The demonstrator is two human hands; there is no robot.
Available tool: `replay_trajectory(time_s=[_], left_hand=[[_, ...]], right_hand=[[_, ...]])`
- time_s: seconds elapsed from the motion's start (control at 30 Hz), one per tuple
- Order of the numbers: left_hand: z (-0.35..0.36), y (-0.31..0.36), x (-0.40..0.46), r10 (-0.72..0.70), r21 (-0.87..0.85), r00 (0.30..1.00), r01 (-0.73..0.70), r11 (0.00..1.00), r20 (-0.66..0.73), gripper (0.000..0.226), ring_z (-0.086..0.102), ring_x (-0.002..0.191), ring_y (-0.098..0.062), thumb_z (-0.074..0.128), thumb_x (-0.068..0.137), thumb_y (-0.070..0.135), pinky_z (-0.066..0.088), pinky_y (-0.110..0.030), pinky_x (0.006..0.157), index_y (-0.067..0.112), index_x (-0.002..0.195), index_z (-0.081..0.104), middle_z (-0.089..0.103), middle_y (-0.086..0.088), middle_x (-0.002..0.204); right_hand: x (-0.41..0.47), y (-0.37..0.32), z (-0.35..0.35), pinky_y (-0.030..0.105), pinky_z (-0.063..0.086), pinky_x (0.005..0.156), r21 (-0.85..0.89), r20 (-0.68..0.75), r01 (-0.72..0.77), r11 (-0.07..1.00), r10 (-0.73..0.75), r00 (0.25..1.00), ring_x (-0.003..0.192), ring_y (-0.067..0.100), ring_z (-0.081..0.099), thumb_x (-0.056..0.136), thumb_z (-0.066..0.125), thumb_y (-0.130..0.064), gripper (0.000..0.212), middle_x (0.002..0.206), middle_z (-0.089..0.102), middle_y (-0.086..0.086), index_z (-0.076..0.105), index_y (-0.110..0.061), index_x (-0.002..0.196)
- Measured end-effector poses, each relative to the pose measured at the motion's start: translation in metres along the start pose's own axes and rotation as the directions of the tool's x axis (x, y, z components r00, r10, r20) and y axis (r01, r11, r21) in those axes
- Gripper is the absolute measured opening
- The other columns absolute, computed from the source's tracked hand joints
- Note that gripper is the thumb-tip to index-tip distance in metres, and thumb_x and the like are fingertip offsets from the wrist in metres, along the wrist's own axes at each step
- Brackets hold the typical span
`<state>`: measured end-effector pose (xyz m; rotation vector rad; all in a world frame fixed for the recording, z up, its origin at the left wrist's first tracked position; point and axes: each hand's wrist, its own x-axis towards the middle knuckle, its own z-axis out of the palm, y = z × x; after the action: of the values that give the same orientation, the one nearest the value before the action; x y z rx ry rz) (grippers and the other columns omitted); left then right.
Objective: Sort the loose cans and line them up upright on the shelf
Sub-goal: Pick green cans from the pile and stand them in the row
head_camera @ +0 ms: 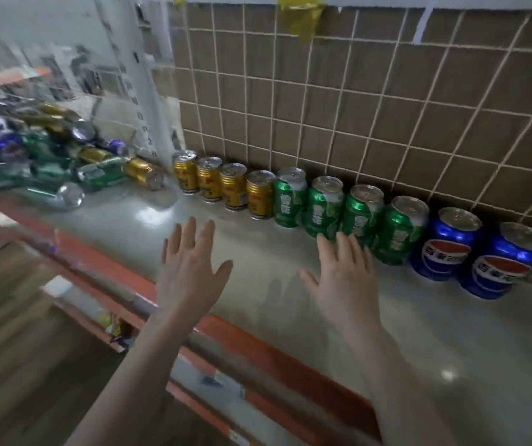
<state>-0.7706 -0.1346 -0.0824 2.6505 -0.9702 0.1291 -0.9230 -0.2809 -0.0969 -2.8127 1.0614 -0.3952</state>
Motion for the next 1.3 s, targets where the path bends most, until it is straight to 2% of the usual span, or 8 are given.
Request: replay_trajectory(time_s=[0.07, 0.13, 0.37, 0.5, 0.63, 1.0, 1.17, 1.3], left_hand=[[-0.012, -0.046, -0.001, -0.052, -0.014, 0.998, 0.053, 0.999, 0.034, 0.074, 0.006, 0.145, -0.028, 0.053, 0.089, 0.05, 0.018, -0.045, 0.114, 0.026, 0.15, 0.017, 0.007, -0.006, 0.159], [-0.025, -0.096, -0.002, -0.084, -0.055, 0.995, 0.087, 0.995, 0.05, 0.073, 0.013, 0.143, -0.028, 0.055, 0.088, 0.049, 0.024, -0.044, 0.111, 0.027, 0.149, 0.021, 0.012, -0.006, 0.158], [-0.069, -0.278, 0.008, -0.082, -0.044, 0.997, 0.082, 0.996, -0.001, 0.059, 0.043, 0.123, -0.035, 0.062, 0.081, 0.039, 0.039, -0.046, 0.098, 0.016, 0.134, 0.047, 0.046, -0.011, 0.137], [-0.091, -0.351, 0.028, -0.099, -0.078, 0.995, 0.098, 0.992, -0.018, 0.053, 0.044, 0.12, -0.034, 0.05, 0.082, 0.042, 0.039, -0.044, 0.098, 0.014, 0.127, 0.051, 0.049, -0.009, 0.132], [-0.094, -0.405, 0.068, -0.057, -0.102, 0.997, 0.052, 0.993, -0.054, 0.053, 0.041, 0.125, -0.033, 0.058, 0.085, 0.037, 0.036, -0.046, 0.103, 0.011, 0.129, 0.048, 0.048, -0.01, 0.134], [-0.088, -0.505, 0.196, 0.006, -0.033, 0.999, -0.007, 0.999, -0.035, 0.057, 0.035, 0.131, -0.032, 0.059, 0.086, 0.029, 0.034, -0.049, 0.104, 0.011, 0.137, 0.042, 0.038, -0.01, 0.144], [-0.087, -0.537, 0.244, 0.062, -0.042, 0.998, -0.062, 0.997, -0.004, 0.062, 0.034, 0.131, -0.033, 0.062, 0.086, 0.031, 0.034, -0.047, 0.103, 0.012, 0.14, 0.039, 0.039, -0.012, 0.143], [-0.081, -0.562, 0.283, 0.167, -0.047, 0.985, -0.165, 0.985, 0.04, 0.063, 0.036, 0.129, -0.036, 0.064, 0.083, 0.024, 0.035, -0.05, 0.104, 0.009, 0.139, 0.039, 0.038, -0.014, 0.142]], right_hand=[[0.007, -0.046, 0.01, 0.044, 0.009, 0.116, 0.001, 0.048, 0.042, 0.999, -0.042, 0.998, 0.144, 0.03, 0.012, 0.093, 0.033, -0.059, 0.071, 0.156, 0.016, 0.013, 0.016, -0.019, 0.15], [0.014, -0.097, 0.025, 0.043, 0.016, 0.114, 0.01, 0.076, 0.067, 0.998, -0.067, 0.995, 0.141, 0.03, 0.019, 0.093, 0.033, -0.06, 0.069, 0.153, 0.023, 0.015, 0.022, -0.018, 0.148], [0.03, -0.283, 0.077, 0.044, 0.04, 0.092, 0.135, -0.023, 0.096, 0.986, -0.094, 0.995, 0.11, 0.04, 0.051, 0.081, 0.065, -0.035, 0.053, 0.115, 0.057, 0.021, 0.055, -0.008, 0.125], [0.045, -0.358, 0.086, 0.042, 0.033, 0.098, 0.106, 0.018, 0.093, 0.99, -0.096, 0.995, 0.12, 0.036, 0.044, 0.087, 0.058, -0.036, 0.055, 0.129, 0.05, 0.017, 0.046, -0.012, 0.135], [0.076, -0.406, 0.092, 0.038, 0.033, 0.098, 0.054, -0.026, 0.088, 0.995, -0.087, 0.996, 0.121, 0.031, 0.044, 0.089, 0.052, -0.043, 0.055, 0.133, 0.047, 0.012, 0.043, -0.016, 0.136], [0.174, -0.493, 0.138, 0.039, 0.035, 0.098, 0.217, -0.01, 0.004, 0.976, -0.002, 1.0, 0.125, 0.032, 0.04, 0.092, 0.055, -0.035, 0.051, 0.137, 0.042, 0.013, 0.041, -0.016, 0.137], [0.2, -0.515, 0.155, 0.041, 0.038, 0.1, 0.187, 0.002, -0.048, 0.981, 0.049, 0.999, 0.124, 0.03, 0.042, 0.089, 0.057, -0.045, 0.065, 0.136, 0.043, 0.012, 0.033, -0.018, 0.143], [0.21, -0.526, 0.165, 0.045, 0.036, 0.106, 0.195, 0.018, -0.126, 0.973, 0.125, 0.992, 0.129, 0.031, 0.038, 0.084, 0.066, -0.035, 0.073, 0.144, 0.037, 0.011, 0.03, -0.018, 0.146]])
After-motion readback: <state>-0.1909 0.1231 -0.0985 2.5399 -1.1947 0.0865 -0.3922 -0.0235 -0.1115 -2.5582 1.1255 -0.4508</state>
